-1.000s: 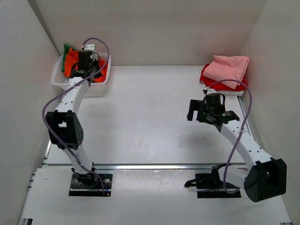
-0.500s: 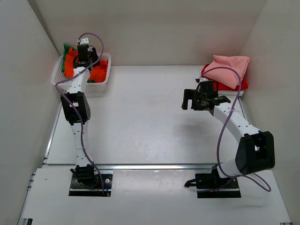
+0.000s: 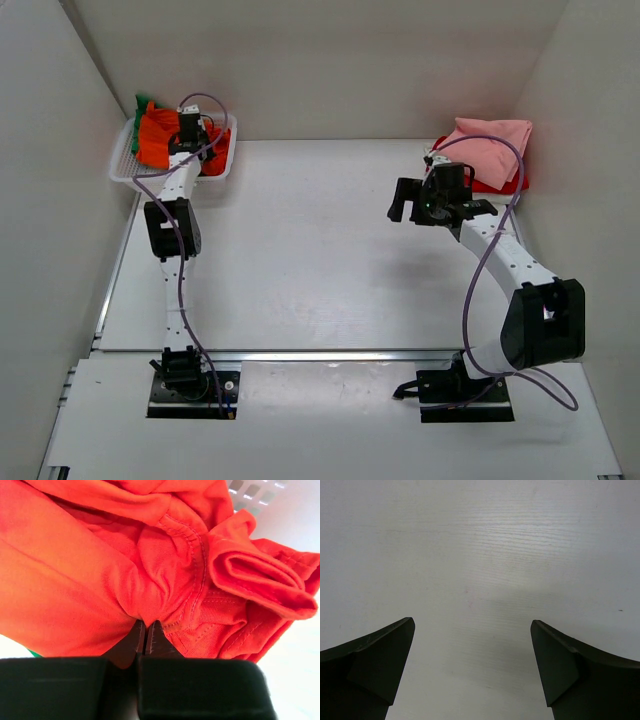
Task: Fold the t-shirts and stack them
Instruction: Grab crumpled tshirt from bin with the left arm, then move the tshirt to the center of the board
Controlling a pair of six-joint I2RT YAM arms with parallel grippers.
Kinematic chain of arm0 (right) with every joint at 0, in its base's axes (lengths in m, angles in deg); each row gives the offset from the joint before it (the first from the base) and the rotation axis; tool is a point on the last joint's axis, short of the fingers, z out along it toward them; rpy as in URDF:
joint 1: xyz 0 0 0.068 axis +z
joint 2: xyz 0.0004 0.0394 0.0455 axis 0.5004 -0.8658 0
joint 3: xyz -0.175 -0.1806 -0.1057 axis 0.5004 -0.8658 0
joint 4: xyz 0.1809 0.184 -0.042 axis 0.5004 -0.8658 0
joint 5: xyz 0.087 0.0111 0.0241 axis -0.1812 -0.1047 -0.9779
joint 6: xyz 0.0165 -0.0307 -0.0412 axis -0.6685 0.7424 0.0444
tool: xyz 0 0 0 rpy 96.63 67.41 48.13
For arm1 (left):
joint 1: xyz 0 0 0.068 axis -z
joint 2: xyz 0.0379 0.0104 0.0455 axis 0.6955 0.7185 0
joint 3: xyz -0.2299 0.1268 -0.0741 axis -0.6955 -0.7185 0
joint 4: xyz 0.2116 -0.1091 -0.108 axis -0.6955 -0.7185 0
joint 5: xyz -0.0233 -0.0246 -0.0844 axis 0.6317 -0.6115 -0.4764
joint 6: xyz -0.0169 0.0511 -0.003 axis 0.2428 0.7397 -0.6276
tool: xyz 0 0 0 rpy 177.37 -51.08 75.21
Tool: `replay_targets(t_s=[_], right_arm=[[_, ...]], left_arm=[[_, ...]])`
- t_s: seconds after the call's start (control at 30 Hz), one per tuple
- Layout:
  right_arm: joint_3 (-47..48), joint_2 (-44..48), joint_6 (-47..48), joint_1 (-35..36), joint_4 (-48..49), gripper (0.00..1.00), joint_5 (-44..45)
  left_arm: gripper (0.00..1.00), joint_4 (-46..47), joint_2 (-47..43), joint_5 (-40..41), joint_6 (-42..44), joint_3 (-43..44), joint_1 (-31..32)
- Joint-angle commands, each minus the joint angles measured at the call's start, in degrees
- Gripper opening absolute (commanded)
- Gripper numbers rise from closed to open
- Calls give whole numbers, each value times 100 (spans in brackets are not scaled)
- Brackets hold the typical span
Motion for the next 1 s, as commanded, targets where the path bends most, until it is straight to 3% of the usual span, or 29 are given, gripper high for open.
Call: replay_targets(t_s=[0.0, 0.13, 0.27, 0.3, 0.43, 0.53, 0.67, 0.77, 0.87, 0.97], right_arm=[[30, 164, -91, -37, 295, 99, -93], [-31, 111, -90, 51, 260, 99, -23], [-145, 260, -117, 34, 242, 99, 65], [-276, 322, -56, 42, 207, 99, 117], [-374, 515, 76, -2, 76, 99, 232], [-454, 674, 42, 33, -170, 100, 399], [-681, 1068, 50, 130, -426, 99, 338], [-928, 1446, -46, 340, -531, 99, 443], [-1261, 1798, -125, 402, -531, 99, 452], [-1420, 2097, -231, 446, -592, 100, 382]], left_arm=[[0, -42, -290, 31, -135, 310, 56], [0, 116, -1002, -292, -470, 364, 30], [0, 257, -2521, -1041, -620, -153, -23], [0, 405, -3167, -1172, -637, -651, 55], [0, 1871, -6093, -683, -112, -4153, 923], [0, 1023, -7107, -671, -92, -4942, 1435], [0, 1137, -8630, -1531, -1100, -7425, 1516], [0, 1014, -9667, -2165, -1577, -8719, 1602], [0, 471, -10441, -1719, -1614, -9460, 2076], [0, -285, -10513, -1332, -1420, -9856, 2367]])
